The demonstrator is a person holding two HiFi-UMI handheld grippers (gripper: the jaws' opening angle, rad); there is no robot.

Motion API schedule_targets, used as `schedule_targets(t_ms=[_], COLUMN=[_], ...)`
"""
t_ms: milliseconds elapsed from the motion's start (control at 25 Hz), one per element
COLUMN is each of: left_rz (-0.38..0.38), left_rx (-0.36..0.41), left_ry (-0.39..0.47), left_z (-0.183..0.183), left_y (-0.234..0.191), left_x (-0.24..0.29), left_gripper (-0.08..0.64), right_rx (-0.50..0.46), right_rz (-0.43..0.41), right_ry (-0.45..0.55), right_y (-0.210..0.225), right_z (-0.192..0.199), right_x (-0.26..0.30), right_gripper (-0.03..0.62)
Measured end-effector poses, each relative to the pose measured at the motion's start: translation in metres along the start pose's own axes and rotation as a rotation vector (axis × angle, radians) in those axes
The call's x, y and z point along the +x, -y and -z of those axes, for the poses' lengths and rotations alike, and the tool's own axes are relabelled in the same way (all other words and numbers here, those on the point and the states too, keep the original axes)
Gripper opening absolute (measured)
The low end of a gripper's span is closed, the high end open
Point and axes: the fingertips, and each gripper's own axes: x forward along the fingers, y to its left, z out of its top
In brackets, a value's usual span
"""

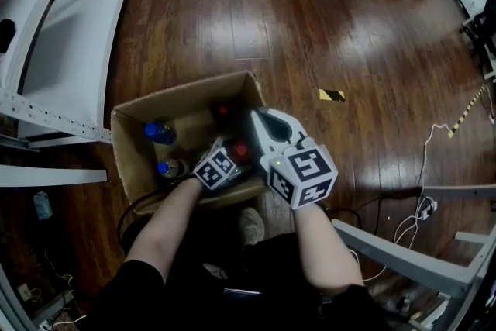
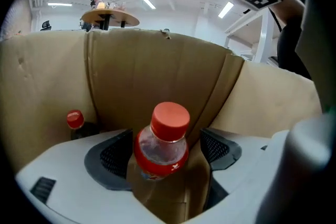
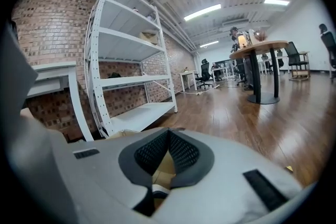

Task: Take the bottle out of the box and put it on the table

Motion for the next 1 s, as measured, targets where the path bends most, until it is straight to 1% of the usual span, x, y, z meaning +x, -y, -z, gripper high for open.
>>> schedule_targets(t_ms=[80, 200, 280, 320, 560, 680, 800, 920, 1000], left_rz=[-0.005, -0.014, -0.026, -0.034, -0.048, -0.066, -0.093, -0.116, -0.139], left_rx=[0.014, 0.064, 0.074, 0.068, 0.039, 0.020, 0.006, -0.034, -0.048], left_ry=[-0.024, -0.080, -0.120, -0.134, -0.193, -0.195, -0.200, -0.226, -0.243], left_z=[0.005, 0.013, 0.020, 0.023, 0.022, 0.015, 0.003, -0.004, -0.020], left_y=[0.000, -0.002, -0.004, -0.006, -0.012, -0.016, -0.025, -0.031, -0.035], left_x=[0.010, 0.022, 0.028, 0.029, 0.028, 0.019, 0.004, -0.015, -0.035], left_gripper=[0.407, 0.406, 0.388, 0.350, 0.334, 0.333, 0.334, 0.333, 0.331], right_rx=[-0.002, -0.003, -0.004, -0.004, -0.007, -0.015, -0.001, 0.030, 0.062], right_rz=[-0.010, -0.017, -0.016, -0.015, -0.015, -0.009, 0.020, 0.055, 0.092], right_ry=[-0.006, -0.013, -0.018, -0.019, -0.035, -0.043, -0.014, 0.025, 0.058], right_y=[-0.002, -0.002, 0.001, 0.003, 0.009, 0.014, 0.027, 0.043, 0.050], right_z=[0.002, 0.003, 0.004, 0.005, 0.008, 0.010, 0.007, 0.002, -0.009], right_x=[-0.003, -0.007, -0.009, -0.010, -0.008, -0.004, -0.003, -0.001, -0.004], right_gripper=[0.005, 0.005, 0.005, 0.005, 0.005, 0.005, 0.005, 0.005, 0.005])
